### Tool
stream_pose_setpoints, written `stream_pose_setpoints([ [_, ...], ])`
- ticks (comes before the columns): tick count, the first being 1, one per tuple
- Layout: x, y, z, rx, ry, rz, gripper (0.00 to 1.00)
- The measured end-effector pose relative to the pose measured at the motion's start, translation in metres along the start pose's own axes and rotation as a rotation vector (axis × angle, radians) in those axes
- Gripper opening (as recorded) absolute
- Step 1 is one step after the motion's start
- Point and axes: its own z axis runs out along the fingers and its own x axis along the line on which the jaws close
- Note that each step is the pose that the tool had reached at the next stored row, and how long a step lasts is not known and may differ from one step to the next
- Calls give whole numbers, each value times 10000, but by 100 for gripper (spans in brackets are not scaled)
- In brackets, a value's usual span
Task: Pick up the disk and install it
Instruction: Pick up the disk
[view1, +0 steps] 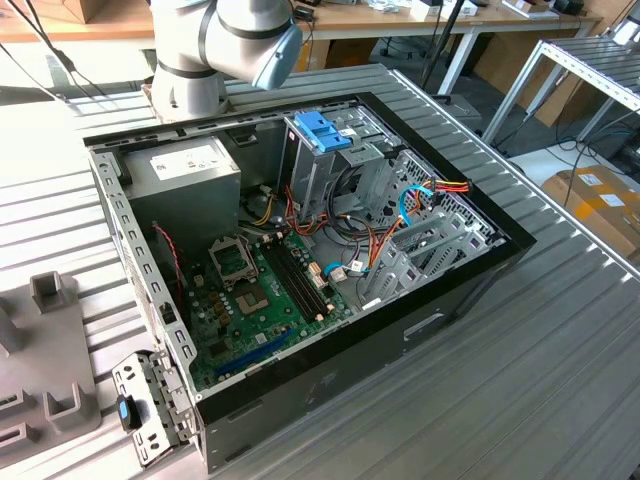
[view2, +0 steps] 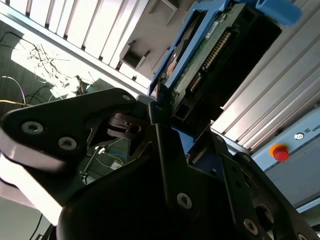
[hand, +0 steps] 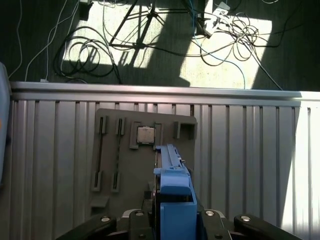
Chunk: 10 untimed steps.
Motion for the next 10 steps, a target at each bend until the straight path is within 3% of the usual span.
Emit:
stream_pose_setpoints([
  [10,1,31,14,1,3,0,37],
])
